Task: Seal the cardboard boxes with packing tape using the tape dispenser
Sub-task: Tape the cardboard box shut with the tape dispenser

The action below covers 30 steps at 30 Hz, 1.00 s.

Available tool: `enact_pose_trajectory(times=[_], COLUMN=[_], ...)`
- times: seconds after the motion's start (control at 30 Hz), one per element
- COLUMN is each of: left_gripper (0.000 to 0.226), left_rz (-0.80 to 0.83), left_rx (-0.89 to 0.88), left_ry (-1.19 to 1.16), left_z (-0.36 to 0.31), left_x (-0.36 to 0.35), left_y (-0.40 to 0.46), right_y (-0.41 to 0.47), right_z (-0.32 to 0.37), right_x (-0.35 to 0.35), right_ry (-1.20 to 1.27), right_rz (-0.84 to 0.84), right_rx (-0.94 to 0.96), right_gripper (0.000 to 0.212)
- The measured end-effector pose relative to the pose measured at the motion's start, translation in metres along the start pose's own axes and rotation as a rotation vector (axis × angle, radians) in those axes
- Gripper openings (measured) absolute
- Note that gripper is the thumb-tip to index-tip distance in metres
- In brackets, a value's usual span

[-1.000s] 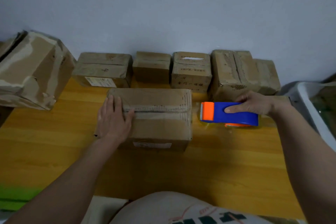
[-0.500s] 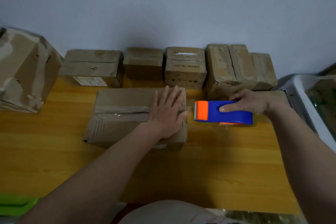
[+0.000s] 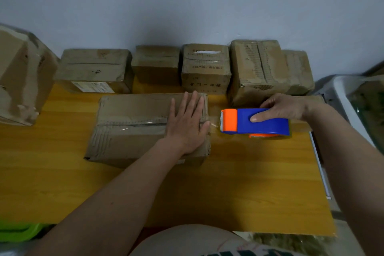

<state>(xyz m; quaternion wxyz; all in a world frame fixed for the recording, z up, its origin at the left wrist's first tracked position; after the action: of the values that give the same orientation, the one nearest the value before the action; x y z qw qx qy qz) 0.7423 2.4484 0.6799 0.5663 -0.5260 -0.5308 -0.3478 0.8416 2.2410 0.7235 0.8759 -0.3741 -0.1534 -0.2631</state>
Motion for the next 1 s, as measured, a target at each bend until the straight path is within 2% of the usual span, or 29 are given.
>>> enact_pose_trajectory(times=[0.13, 0.27, 0.43, 0.57, 0.73, 0.83, 0.87, 0.9, 1.0], left_gripper=[0.072, 0.073, 0.076, 0.094, 0.1, 0.1, 0.101, 0.101, 0.106], left_rz=[0.006, 0.024, 0.014, 0.018, 0.01, 0.002, 0.006, 0.001, 0.019], left_rx=[0.008, 0.012, 0.014, 0.009, 0.0, 0.001, 0.002, 0.01, -0.001], left_ry=[0.008, 0.025, 0.02, 0.038, 0.037, 0.043, 0.041, 0.032, 0.015], left_z=[0.006, 0.005, 0.007, 0.005, 0.002, 0.007, 0.01, 0.013, 0.013], left_x=[0.001, 0.001, 0.001, 0.002, 0.003, 0.004, 0.004, 0.003, 0.004], left_y=[-0.001, 0.001, -0.001, -0.001, -0.001, -0.002, -0.003, -0.004, -0.005], right_y=[-0.005, -0.019, -0.02, -0.017, -0.008, -0.002, -0.006, -0.011, -0.028], right_z=[0.009, 0.008, 0.015, 0.019, 0.05, 0.062, 0.055, 0.043, -0.003], right_x=[0.006, 0.017, 0.009, -0.006, -0.028, -0.047, -0.05, -0.048, -0.046], right_ry=[-0.059, -0.113, -0.159, -0.227, -0.601, -0.958, -1.001, -0.961, -0.601], right_rz=[0.017, 0.012, -0.071, -0.079, -0.154, -0.257, -0.271, -0.293, -0.39], right_rx=[-0.005, -0.022, -0.034, -0.124, -0.208, -0.181, -0.208, -0.24, -0.302], right_gripper=[0.059, 0.083, 0.054, 0.05, 0.052, 0.038, 0.036, 0.037, 0.053])
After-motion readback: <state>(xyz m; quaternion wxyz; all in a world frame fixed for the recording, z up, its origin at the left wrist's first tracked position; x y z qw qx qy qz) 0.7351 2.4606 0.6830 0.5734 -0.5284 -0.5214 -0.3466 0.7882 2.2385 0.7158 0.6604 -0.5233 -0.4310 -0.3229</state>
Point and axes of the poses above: each hand's wrist, its own y-axis towards the middle knuckle, its own x-axis out of the back of the hand, z = x × y, the point moved 7 cm from there along y, towards the middle knuckle, and after that the axes turned 12 degrees about x, right-handed, at the moved point
